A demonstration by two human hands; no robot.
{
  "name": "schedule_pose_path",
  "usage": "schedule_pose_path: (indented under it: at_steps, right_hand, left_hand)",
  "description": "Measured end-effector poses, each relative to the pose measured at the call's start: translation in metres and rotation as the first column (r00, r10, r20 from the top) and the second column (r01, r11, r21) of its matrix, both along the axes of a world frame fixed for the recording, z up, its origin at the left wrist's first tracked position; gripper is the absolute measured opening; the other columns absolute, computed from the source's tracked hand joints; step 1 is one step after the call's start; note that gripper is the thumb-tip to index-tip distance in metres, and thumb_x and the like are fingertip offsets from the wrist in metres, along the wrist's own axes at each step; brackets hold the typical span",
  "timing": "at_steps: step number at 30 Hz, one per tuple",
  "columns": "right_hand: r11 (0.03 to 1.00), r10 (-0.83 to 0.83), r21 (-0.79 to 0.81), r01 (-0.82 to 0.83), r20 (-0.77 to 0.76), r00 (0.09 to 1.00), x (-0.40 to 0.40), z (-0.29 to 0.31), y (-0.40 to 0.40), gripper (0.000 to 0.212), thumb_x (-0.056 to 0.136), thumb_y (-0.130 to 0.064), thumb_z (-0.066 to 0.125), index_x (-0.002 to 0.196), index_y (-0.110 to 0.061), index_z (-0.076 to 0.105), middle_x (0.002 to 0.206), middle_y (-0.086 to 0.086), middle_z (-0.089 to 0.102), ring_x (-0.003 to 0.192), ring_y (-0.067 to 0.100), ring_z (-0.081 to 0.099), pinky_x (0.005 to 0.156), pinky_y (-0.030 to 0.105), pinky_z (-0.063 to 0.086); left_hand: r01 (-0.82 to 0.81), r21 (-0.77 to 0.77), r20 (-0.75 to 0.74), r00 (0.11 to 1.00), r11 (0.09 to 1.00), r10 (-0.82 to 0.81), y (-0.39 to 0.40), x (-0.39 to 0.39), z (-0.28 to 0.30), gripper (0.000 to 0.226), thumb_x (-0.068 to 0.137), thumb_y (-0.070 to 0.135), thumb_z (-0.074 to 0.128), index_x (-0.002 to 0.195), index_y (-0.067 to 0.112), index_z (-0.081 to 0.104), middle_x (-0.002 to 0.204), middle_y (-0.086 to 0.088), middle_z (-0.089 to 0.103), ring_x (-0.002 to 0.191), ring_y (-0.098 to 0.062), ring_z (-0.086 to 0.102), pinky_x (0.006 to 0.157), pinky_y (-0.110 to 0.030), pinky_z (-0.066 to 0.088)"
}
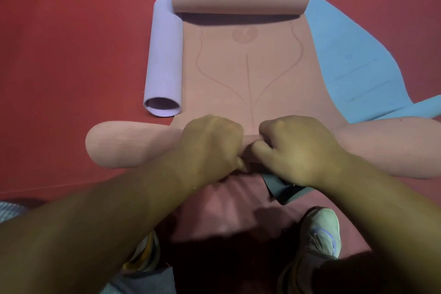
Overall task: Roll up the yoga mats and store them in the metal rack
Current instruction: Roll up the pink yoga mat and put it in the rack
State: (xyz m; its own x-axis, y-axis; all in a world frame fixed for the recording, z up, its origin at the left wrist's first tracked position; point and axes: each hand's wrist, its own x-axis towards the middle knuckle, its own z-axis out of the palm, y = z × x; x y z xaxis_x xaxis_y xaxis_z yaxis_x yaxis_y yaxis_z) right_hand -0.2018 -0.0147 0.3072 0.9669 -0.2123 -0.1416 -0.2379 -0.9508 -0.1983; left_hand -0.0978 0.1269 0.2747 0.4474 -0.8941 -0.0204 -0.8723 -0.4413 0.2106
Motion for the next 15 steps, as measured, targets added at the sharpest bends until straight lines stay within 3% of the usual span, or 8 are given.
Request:
schedule_pose_path:
  at_steps: [5, 9, 12, 15]
  right_hand:
    - [0.986, 0.139, -0.099, -0.136, 0.019, 0.99, -0.005, -0.011, 0.002, 0.038, 0.082, -0.056, 0.026, 0.076, -0.021, 0.04, 0.066, -0.004, 0.035, 0.07, 0.026, 0.041, 0.064, 0.037, 0.038]
    - [0.99, 0.059, -0.121, -0.077, -0.146, 0.988, -0.007, -0.007, 0.004, 0.052, 0.081, -0.071, 0.054, 0.072, -0.024, 0.034, 0.067, -0.007, 0.04, 0.069, 0.024, 0.044, 0.061, 0.033, 0.032]
    - [0.992, -0.014, -0.129, -0.015, -0.216, 0.976, -0.004, -0.011, 0.001, 0.054, 0.077, -0.07, 0.065, 0.068, -0.024, 0.038, 0.066, -0.006, 0.046, 0.062, 0.021, 0.046, 0.055, 0.032, 0.033]
    - [0.993, -0.045, -0.116, 0.022, -0.204, 0.978, -0.003, -0.014, -0.005, 0.052, 0.077, -0.066, 0.066, 0.065, -0.023, 0.04, 0.064, -0.005, 0.046, 0.057, 0.019, 0.045, 0.051, 0.03, 0.031]
  left_hand:
    - [-0.06, 0.238, -0.237, 0.964, 0.97, 0.118, -0.004, 0.006, -0.005, 0.046, 0.088, 0.053, 0.064, 0.065, 0.023, 0.038, 0.076, 0.002, 0.054, 0.077, -0.024, 0.052, 0.066, -0.033, 0.038]
    - [0.01, 0.278, -0.325, 0.942, 0.96, 0.084, -0.01, 0.007, -0.003, 0.042, 0.081, 0.055, 0.072, 0.068, 0.026, 0.044, 0.072, 0.007, 0.052, 0.073, -0.02, 0.055, 0.064, -0.033, 0.042]
    - [0.032, 0.254, -0.228, 0.973, 0.967, 0.028, -0.01, 0.003, 0.004, 0.044, 0.077, 0.061, 0.072, 0.079, 0.027, 0.043, 0.075, 0.011, 0.046, 0.081, -0.019, 0.051, 0.068, -0.033, 0.038]
    - [0.004, 0.115, 0.073, 0.997, 0.993, -0.012, -0.006, -0.006, 0.003, 0.054, 0.08, 0.067, 0.064, 0.091, 0.025, 0.033, 0.086, 0.005, 0.043, 0.085, -0.02, 0.035, 0.076, -0.038, 0.036]
